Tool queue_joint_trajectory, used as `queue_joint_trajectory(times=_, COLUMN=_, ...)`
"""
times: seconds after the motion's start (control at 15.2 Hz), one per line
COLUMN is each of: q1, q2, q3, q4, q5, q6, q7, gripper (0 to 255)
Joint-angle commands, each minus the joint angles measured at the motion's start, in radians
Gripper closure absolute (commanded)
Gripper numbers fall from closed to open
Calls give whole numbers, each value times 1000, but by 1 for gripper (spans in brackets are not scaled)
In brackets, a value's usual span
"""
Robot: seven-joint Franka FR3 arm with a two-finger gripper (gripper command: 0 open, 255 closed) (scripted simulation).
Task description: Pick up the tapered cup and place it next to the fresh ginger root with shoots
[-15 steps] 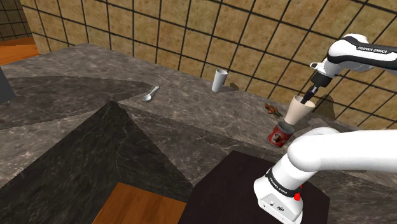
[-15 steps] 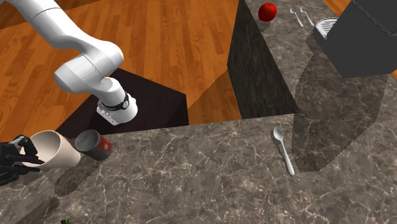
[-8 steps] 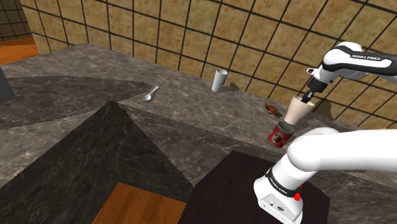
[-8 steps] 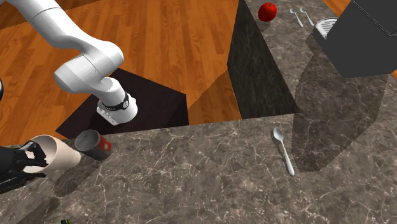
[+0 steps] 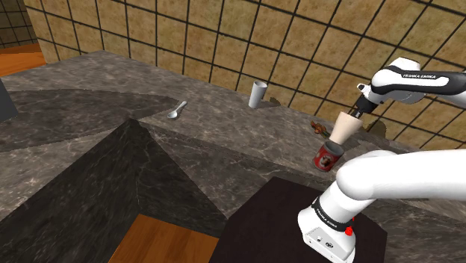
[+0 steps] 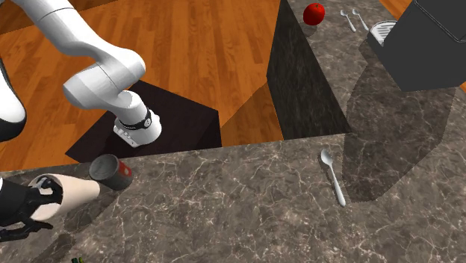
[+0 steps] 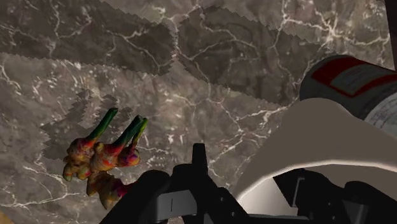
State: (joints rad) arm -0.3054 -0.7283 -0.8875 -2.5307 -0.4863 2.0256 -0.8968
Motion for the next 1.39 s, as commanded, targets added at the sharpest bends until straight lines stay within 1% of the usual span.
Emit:
queue_joint_trajectory(times=0.0, q1=6, q2=49, q3=-22, q4=-22, q5=14, q6=-99, q7=-17, gripper=255)
queue_joint_trajectory(times=0.13, q1=2, q2=69, q3=-32, q4=-38, q5=15, q6=-64, q7=-25, gripper=255)
queue_joint_trajectory(times=0.66, q1=-50, q2=106, q3=12, q4=-43, q5=58, q6=-45, q7=-62, gripper=255)
queue_joint_trajectory(times=0.73, q1=-60, q2=96, q3=14, q4=-47, q5=52, q6=-50, q7=-65, gripper=0)
queue_joint_trajectory(times=0.86, q1=-81, q2=72, q3=18, q4=-46, q5=42, q6=-75, q7=-79, gripper=0)
queue_joint_trajectory(times=0.99, q1=-64, q2=91, q3=15, q4=-38, q5=51, q6=-64, q7=-73, gripper=0)
queue_joint_trajectory(times=1.06, q1=-53, q2=109, q3=15, q4=-43, q5=60, q6=-44, q7=-64, gripper=0)
queue_joint_trajectory(times=1.32, q1=-57, q2=73, q3=73, q4=58, q5=91, q6=-180, q7=-67, gripper=0)
